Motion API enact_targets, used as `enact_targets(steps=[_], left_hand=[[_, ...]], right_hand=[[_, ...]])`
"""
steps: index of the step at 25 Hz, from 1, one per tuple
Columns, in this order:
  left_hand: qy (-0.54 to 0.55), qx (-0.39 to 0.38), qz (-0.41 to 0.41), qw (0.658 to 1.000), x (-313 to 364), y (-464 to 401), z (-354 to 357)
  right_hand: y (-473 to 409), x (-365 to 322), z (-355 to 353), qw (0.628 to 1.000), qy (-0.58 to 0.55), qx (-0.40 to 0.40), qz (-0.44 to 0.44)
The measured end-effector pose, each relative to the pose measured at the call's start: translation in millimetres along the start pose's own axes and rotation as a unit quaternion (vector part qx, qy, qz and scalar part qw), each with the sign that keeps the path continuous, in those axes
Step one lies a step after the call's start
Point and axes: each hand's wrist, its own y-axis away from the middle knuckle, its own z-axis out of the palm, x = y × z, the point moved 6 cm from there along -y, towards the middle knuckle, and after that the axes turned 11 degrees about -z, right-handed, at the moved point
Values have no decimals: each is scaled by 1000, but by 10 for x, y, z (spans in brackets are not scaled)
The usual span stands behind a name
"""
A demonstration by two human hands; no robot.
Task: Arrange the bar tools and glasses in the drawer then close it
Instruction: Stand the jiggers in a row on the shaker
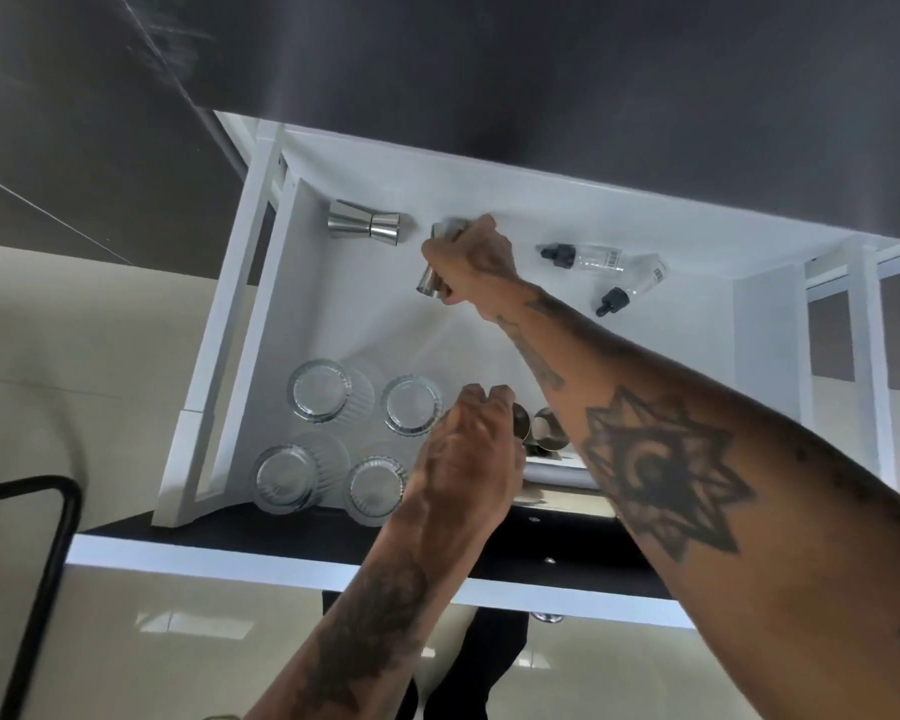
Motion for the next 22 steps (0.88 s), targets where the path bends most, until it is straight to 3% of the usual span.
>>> enact_targets(steps=[2, 5, 9, 17, 19, 22], left_hand=[[-11, -6, -2, 1000, 8, 1, 17], [-18, -11, -9, 1000, 20, -11, 21], [-8, -18, -10, 1000, -8, -15, -1], [-13, -27, -11, 999, -19, -30, -15], [-10, -31, -12, 999, -15, -30, -11], [-12, -25, -11, 1000, 6, -11, -25]], right_hand=[[247, 96, -373, 999, -7, 17, -44], [924, 343, -1082, 979, 127, 21, -160], [1563, 878, -1262, 971, 186, -117, -93], [1679, 883, -1103, 943, 235, -215, -103], [1725, 797, -1188, 945, 240, -194, -103], [1527, 337, -1246, 961, 200, -52, -186]])
